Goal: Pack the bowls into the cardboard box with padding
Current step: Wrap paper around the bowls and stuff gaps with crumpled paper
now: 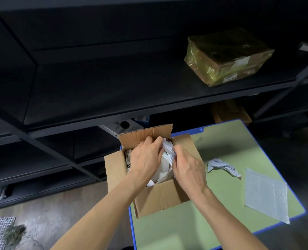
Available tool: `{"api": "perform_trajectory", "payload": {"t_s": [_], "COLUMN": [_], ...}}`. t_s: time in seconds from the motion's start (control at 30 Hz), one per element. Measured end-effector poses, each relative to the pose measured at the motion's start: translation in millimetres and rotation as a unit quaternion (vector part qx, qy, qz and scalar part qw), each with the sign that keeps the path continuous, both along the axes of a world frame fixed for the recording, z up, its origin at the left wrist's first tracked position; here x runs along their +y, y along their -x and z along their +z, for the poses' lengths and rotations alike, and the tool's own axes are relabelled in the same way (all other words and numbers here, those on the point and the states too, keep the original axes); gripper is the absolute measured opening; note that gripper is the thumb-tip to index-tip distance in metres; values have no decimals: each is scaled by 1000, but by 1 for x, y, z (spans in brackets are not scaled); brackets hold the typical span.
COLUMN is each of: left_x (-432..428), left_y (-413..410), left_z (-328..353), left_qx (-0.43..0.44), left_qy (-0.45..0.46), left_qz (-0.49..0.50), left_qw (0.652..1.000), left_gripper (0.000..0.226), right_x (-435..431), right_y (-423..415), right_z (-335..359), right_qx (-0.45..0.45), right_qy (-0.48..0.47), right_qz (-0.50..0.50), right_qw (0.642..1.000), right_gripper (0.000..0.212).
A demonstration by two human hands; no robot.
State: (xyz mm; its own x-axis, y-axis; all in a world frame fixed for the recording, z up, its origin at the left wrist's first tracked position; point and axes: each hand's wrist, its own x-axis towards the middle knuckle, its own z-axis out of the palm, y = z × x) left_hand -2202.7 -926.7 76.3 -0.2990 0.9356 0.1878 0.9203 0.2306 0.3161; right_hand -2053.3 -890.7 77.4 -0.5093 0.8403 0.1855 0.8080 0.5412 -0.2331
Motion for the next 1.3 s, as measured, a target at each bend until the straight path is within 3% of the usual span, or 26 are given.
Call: {"api": "perform_trajectory", "payload": {"t_s": [0.2, 0.37, 0.57, 0.67, 0.8, 1.03, 1.17, 1.3], "left_x": [12, 19, 26, 29, 35, 31, 21, 20], "left_y": [-1, 1, -2, -1, -4, -2, -2, -9], "left_z": [3, 4, 7, 9, 13, 16, 16, 16], "left_qx": [35, 86, 134, 121, 95, 107, 103, 69], "left_qy": [43, 23, 18, 33, 92, 150, 158, 123], "left_qz": [-17, -91, -141, -155, -163, -163, -144, -119], "left_qw": [998, 992, 981, 980, 978, 969, 971, 983], "left_gripper": [6, 32, 30, 30, 9, 17, 48, 44], "right_x": [-13, -25, -25, -31, -43, -47, -53, -59], "right_y": [-10, -24, -25, -23, -20, -25, -32, -35], "right_z": [-8, -4, 3, 3, -6, -1, -1, 3], "right_qx": [21, 25, -17, -13, -5, 12, -8, -55], "right_qy": [-3, 7, -23, -40, -45, -18, -12, -28], "right_qz": [17, 45, 43, 59, 77, 100, 95, 70], "right_qw": [1000, 999, 999, 997, 996, 995, 995, 996], "right_gripper": [22, 23, 14, 19, 21, 22, 12, 13]}}
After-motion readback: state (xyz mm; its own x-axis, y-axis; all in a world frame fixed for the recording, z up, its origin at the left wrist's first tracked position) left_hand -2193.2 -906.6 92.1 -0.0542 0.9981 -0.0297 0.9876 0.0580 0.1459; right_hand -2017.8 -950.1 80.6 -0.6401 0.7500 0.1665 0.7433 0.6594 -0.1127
